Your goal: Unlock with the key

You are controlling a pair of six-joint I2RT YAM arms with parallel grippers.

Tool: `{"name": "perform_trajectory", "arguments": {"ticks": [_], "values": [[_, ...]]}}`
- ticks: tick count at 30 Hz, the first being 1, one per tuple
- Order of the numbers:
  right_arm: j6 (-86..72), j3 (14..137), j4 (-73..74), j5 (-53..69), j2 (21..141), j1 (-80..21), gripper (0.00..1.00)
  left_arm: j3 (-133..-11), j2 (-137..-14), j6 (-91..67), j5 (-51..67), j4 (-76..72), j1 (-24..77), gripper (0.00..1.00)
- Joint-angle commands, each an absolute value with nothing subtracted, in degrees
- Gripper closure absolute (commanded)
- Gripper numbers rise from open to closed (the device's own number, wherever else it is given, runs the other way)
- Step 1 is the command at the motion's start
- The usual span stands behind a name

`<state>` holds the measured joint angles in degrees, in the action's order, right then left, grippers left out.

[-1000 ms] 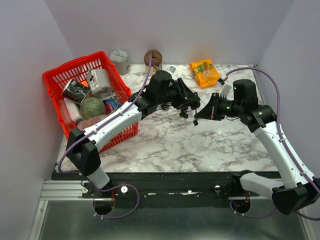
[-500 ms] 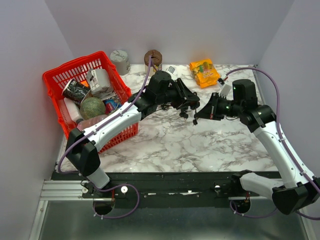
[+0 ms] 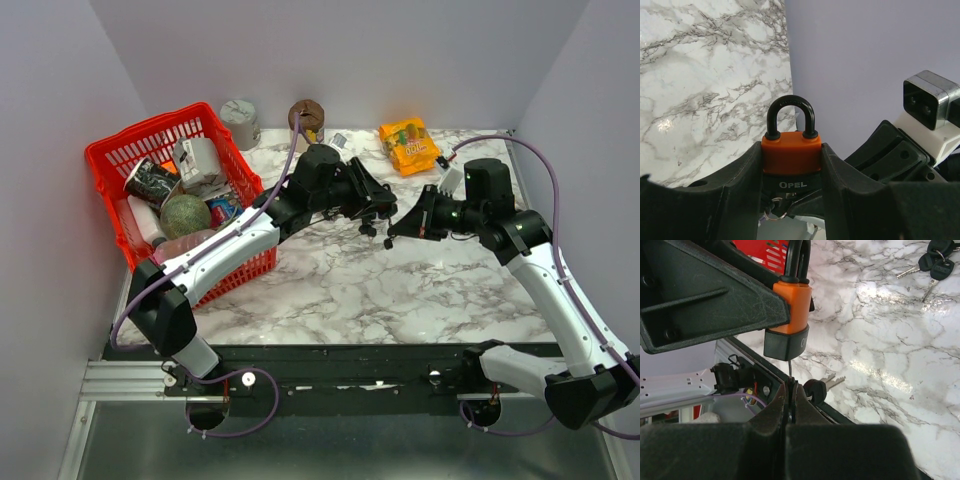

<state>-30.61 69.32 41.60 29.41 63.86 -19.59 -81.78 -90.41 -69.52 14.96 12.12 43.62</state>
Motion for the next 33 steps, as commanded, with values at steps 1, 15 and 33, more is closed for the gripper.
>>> {"name": "perform_trajectory", "arguments": {"ticks": [1, 15, 33], "values": [[-31.90, 71.89, 37.18, 24.96, 63.37, -19.25, 0.99, -81.12, -86.84, -67.50, 15.73, 13.27, 44.56, 1.00], [-32.25, 69.70, 31.12, 24.17, 62.49, -19.16, 0.99, -81.65, -86.92, -66.89, 16.35, 13.45, 45.09, 1.00], [-31.73, 67.94, 23.03, 21.36, 62.84, -19.16, 0.99, -83.41, -88.59, -66.88, 16.44, 13.89, 45.97, 1.00]]}}
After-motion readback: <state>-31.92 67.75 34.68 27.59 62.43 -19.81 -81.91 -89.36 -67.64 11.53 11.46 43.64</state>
